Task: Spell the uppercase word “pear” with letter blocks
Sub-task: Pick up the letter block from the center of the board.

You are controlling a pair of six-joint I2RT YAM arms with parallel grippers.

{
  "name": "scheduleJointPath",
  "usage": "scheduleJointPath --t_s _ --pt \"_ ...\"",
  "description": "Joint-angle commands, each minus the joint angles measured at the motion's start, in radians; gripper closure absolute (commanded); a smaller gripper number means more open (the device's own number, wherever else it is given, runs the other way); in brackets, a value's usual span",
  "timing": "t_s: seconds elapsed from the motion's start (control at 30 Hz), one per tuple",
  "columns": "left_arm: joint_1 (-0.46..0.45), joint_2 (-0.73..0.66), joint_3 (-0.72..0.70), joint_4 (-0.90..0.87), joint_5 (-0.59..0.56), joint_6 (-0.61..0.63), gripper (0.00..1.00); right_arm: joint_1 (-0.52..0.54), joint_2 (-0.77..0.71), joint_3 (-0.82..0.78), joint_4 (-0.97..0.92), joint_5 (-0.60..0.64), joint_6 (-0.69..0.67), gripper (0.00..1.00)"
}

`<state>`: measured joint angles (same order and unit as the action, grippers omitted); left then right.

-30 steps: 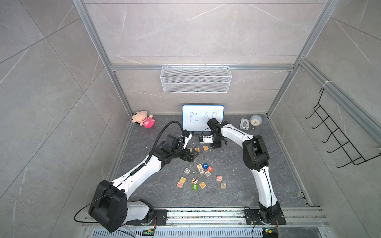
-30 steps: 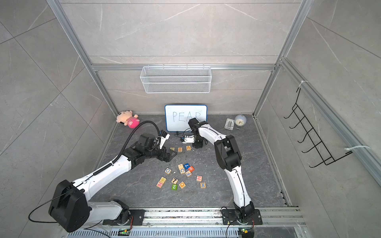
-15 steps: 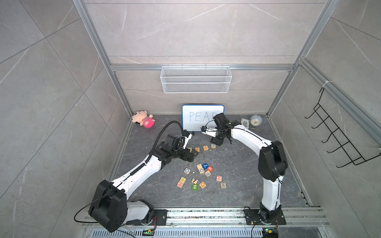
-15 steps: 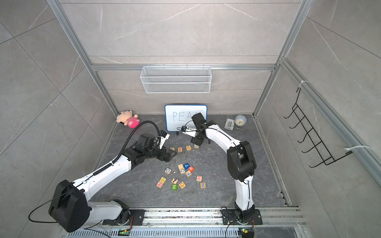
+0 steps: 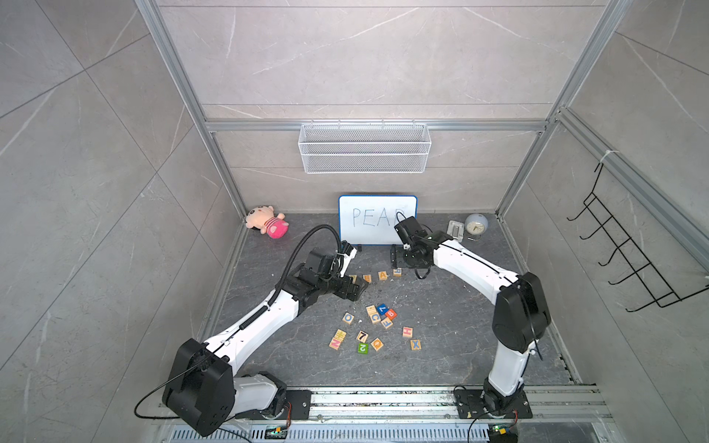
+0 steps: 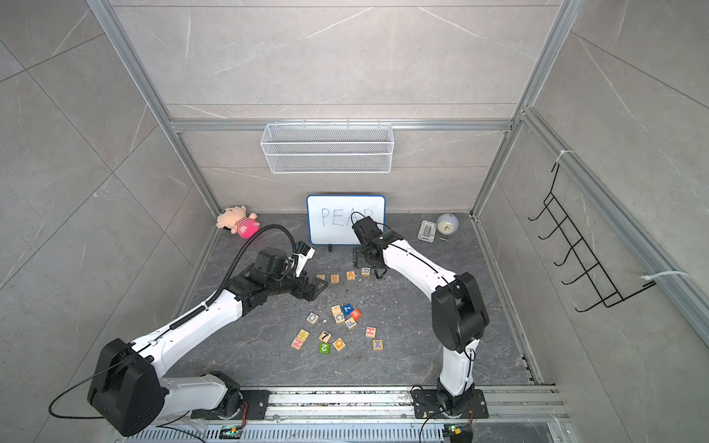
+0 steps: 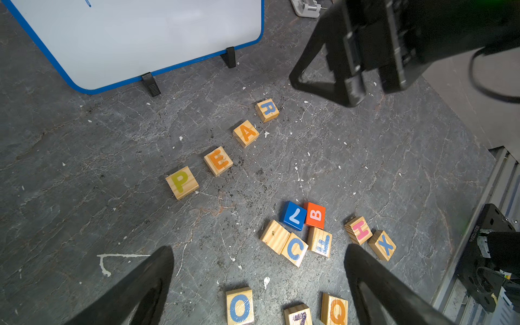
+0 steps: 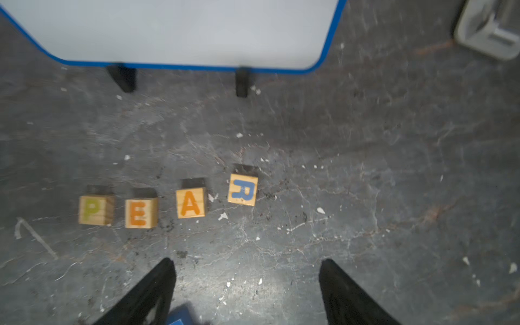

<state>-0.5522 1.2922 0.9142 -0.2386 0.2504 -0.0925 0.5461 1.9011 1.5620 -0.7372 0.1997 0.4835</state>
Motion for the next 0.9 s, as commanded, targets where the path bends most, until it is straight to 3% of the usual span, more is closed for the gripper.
scheduleJointPath --t_s 0.0,0.57,0.8,0.87 --pt "-0.007 -0.003 0.012 0.027 0.032 0.021 0.03 -0.002 0.064 0.054 -0.074 0.066 0.108 0.18" --pt "-0.012 -0.025 -0.013 0.025 0.023 0.003 0.03 0.000 0.334 0.264 -0.108 -0.009 0.116 0.28" --pt "-0.012 -0.027 -0.017 0.022 0.017 0.006 0.03 0.000 0.395 0.296 -0.150 -0.017 0.098 0.35" --pt "-0.012 -0.028 -0.021 0.025 0.016 0.005 0.03 0.000 0.407 0.301 -0.152 -0.020 0.093 0.41"
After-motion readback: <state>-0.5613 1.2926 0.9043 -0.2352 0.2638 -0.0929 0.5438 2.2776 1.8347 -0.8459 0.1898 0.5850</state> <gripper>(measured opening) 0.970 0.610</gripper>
